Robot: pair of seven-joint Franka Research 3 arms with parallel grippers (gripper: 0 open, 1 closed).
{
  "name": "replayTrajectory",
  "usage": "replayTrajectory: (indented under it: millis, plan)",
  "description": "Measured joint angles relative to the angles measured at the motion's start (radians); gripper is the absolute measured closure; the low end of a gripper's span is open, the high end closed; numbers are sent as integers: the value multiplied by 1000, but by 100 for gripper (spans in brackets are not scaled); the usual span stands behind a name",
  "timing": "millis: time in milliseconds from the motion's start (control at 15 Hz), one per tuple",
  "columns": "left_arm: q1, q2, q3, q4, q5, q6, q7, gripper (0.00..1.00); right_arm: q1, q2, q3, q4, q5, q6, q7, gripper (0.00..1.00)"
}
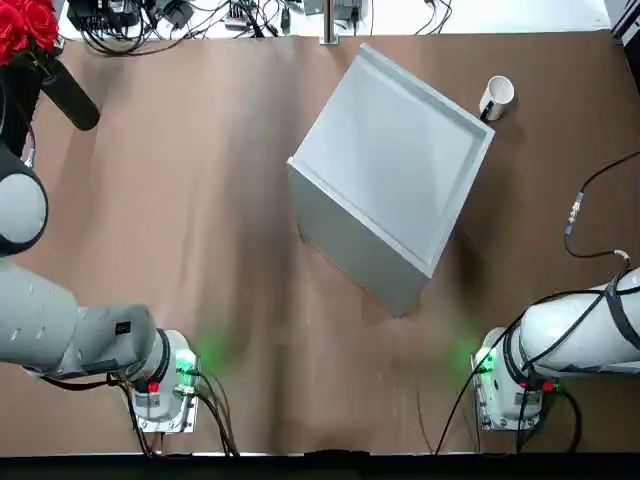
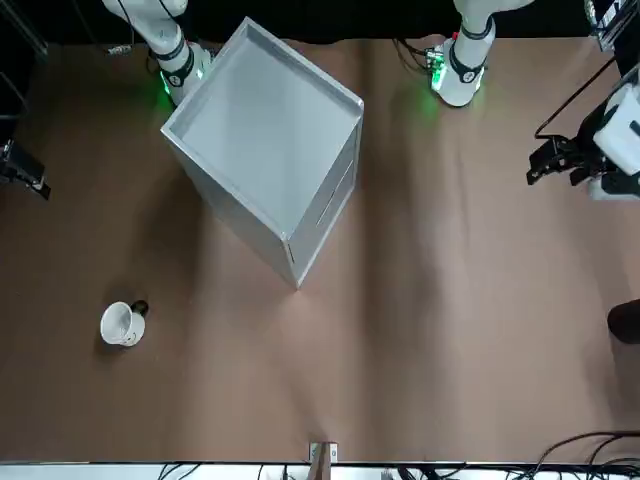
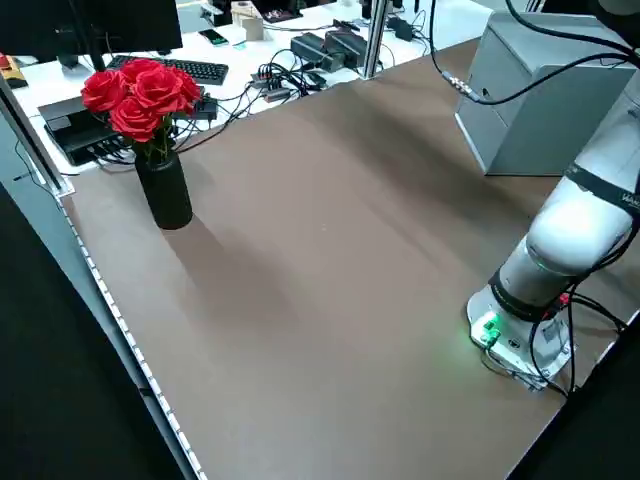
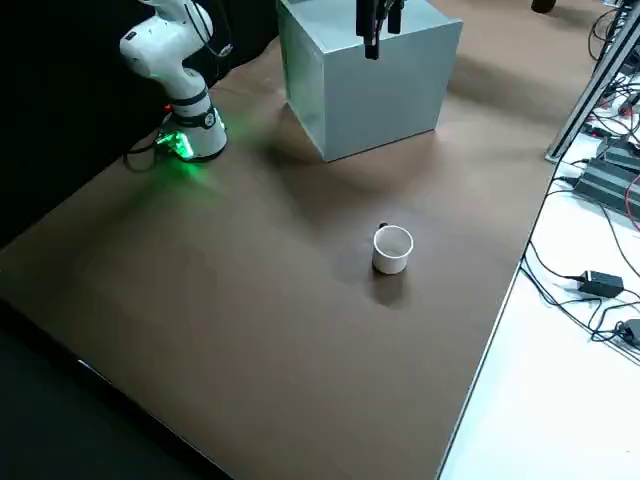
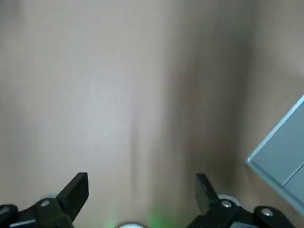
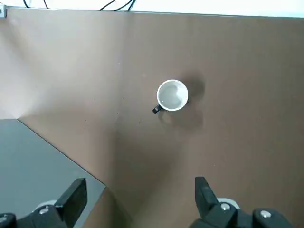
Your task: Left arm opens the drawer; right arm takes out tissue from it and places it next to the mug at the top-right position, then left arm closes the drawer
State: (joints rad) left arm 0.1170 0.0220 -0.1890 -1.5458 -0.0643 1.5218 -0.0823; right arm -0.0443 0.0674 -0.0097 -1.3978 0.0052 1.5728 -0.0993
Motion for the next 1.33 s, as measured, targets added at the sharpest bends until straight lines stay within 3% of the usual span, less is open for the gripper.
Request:
replayTrajectory:
  millis: [133, 200, 267, 600, 733, 1333]
  plan:
    - [9, 26, 0, -1, 0, -59, 0, 3, 0, 0, 0, 0, 0, 0, 0, 0]
    - [13, 43, 1, -2, 0, -87, 0, 11, 0, 0, 0, 0, 0, 0, 0, 0]
    - [20, 77, 1, -2, 0, -148, -2, 33, 0, 0, -1, 0, 0, 0, 0, 0]
    - [48, 171, 1, -3, -2, -233, -59, 78, 0, 2, -1, -1, 0, 0, 0, 0]
    - [45, 217, 0, -3, -53, -252, -67, 96, 0, 4, -1, -1, 0, 0, 0, 0]
    - [-9, 488, -14, -3, -452, -289, -241, 99, -2, 11, -2, -2, 0, 0, 0, 0]
